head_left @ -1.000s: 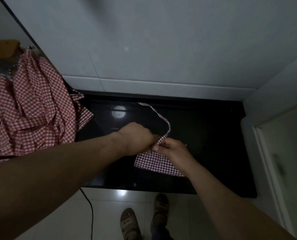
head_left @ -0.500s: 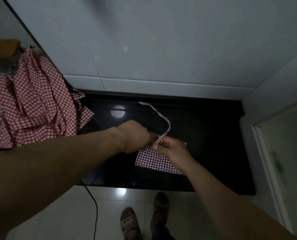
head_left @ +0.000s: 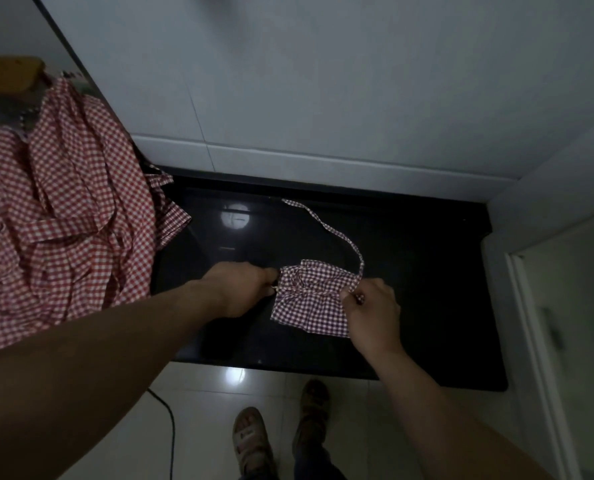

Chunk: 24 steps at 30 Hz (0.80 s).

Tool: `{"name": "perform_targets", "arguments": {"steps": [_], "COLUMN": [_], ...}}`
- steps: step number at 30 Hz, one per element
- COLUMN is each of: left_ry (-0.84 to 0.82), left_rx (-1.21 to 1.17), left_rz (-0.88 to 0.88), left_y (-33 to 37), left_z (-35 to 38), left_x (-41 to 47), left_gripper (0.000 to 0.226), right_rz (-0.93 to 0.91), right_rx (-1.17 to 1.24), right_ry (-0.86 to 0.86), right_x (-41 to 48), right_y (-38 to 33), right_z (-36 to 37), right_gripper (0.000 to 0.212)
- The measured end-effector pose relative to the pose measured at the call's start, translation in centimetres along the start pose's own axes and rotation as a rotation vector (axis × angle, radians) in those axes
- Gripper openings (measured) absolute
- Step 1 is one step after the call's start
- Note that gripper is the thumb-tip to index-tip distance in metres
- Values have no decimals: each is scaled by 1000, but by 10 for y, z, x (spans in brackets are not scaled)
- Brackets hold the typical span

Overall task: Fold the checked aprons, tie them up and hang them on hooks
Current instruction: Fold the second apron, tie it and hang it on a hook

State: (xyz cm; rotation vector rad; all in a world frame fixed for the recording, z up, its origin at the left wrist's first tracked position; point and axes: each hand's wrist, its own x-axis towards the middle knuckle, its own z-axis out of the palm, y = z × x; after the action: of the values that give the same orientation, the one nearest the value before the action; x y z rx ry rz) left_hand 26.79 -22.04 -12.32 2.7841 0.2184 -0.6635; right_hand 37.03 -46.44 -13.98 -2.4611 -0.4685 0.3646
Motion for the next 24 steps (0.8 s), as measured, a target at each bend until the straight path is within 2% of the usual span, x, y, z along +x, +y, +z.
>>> {"name": "perform_targets", "arguments": {"steps": [2, 5, 7, 9, 11, 15, 17, 21, 24], "left_ry": [106, 419, 469, 399, 325, 323, 315, 332, 323], "left_rx": [-268, -712, -818, -778, -647, -554, -535, -561, -632], "left_rz": [-19, -8, 61, 120, 105, 83, 85, 81, 29], "left_y": [2, 30, 58, 76, 74, 70, 72, 74, 73], "left_z": [3, 1, -1, 6, 16, 26, 28, 29, 30], "left_x": [0, -3, -3, 1, 8, 17, 20, 20, 18], "left_gripper": [22, 28, 28, 24, 23, 22, 19, 10, 18], "right_rz": [-71, -171, -189, -190, -183, -105, -163, -100, -135], "right_rx": [-112, -234, -259, -256, -237, -78, -99, 272, 265], "right_ry": [42, 86, 83, 67, 39, -17, -16, -265, -352], "right_x": [2, 1, 0, 0, 2, 9, 5, 3, 7], "right_y": [-2, -2, -5, -6, -5, -4, -14, -27, -16], "right_z": [-1, -1, 1, 3, 3, -9, -12, -5, -4], "right_gripper": [16, 13, 12, 10, 9, 12, 13, 9, 14]}}
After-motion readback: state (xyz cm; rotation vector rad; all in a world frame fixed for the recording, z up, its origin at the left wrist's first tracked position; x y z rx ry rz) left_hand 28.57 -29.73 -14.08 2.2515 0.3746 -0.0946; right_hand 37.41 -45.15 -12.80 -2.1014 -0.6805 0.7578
